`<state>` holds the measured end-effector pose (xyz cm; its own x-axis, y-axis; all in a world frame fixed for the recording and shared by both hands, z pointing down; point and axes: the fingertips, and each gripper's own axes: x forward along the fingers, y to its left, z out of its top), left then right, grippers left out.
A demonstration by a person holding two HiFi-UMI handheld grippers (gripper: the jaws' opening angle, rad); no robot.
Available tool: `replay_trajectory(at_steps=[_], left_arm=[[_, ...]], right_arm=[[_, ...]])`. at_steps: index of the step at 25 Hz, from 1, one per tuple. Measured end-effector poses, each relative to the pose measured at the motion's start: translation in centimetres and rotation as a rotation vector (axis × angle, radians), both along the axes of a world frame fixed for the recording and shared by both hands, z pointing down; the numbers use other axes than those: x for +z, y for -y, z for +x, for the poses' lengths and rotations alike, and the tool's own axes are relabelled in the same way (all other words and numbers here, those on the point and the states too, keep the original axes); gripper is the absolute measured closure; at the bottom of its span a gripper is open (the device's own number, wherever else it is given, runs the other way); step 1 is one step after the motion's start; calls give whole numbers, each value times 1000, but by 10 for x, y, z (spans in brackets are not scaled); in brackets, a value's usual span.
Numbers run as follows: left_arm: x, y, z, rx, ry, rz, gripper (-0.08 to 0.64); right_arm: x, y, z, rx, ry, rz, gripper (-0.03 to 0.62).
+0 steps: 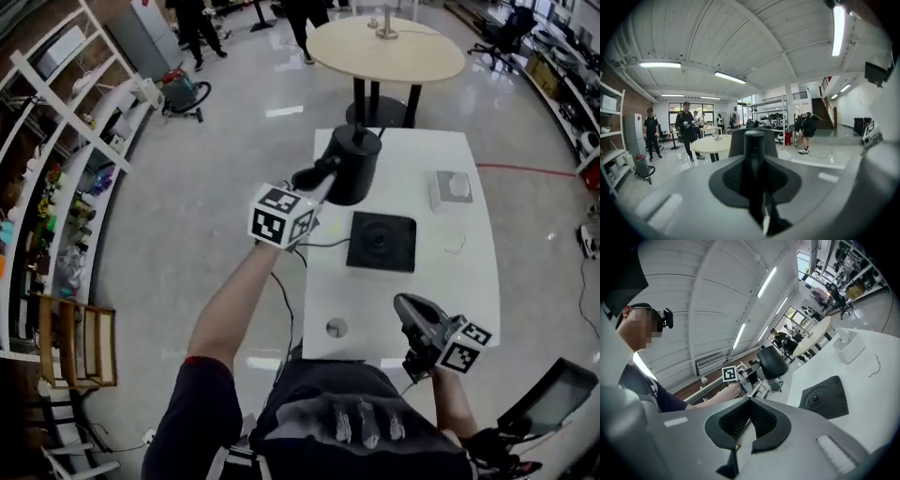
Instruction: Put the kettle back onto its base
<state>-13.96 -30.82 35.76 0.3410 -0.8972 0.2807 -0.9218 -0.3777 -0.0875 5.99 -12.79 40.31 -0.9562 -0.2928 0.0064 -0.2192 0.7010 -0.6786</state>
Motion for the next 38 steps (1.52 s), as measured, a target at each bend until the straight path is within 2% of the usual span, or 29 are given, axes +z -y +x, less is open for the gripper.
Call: replay_trajectory(at_steps=[3, 8, 14, 25, 33, 38], left_arm=[[-5, -8, -6, -29, 5, -6, 503], [10, -11, 0, 1, 2, -13, 503], [22, -6, 14, 106, -76, 2, 505], [73, -2, 77, 388, -91, -54, 505], [105, -5, 109, 465, -101, -89, 505], [113, -8, 113, 473, -105, -94, 505]], right_arm=[[0, -2, -4, -24, -13, -16, 591], [3, -1, -3, -2, -35, -25, 591], [-5, -14, -29, 55, -98, 0, 591], [10, -43, -34, 268, -174, -78, 591], [16, -44, -34, 289, -210, -67, 591], [21, -45, -32, 288, -223, -77, 591]])
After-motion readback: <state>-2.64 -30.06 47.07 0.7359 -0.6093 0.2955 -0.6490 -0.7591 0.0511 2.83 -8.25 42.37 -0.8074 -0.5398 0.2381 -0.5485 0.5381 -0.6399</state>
